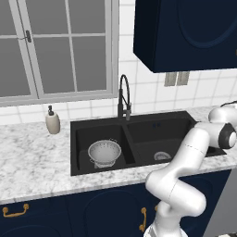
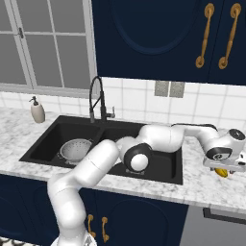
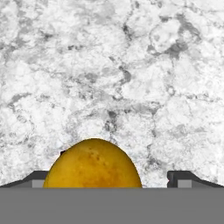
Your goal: Put the colander in the sink, put the mango in the colander, and turn on the sink faucet and pour water over the colander.
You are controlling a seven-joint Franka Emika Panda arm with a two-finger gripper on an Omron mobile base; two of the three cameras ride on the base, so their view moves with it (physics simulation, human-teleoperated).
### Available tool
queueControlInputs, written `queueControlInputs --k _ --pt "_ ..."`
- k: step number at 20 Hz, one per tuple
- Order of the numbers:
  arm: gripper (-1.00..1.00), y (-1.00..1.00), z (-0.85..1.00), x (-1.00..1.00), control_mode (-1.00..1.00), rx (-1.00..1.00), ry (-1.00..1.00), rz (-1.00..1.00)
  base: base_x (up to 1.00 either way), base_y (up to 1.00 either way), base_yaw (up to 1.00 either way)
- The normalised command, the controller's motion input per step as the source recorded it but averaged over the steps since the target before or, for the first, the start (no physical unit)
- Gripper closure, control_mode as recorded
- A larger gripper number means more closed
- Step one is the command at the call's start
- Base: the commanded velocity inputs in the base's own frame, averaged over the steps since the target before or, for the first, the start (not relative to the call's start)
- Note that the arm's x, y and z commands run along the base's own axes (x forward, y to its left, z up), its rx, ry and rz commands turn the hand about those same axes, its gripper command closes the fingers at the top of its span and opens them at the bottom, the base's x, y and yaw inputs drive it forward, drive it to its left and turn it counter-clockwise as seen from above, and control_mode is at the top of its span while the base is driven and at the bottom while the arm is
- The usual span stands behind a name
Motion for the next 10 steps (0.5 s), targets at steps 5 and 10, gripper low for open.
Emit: queueControlInputs --k 5,10 --pt "1.0 0.1 -0.3 0.0 -1.0 0.0 0.02 0.0 0.0 0.0 0.0" --pt "1.0 0.1 -0.11 -0.1 -1.0 0.0 0.01 0.0 0.0 0.0 0.0"
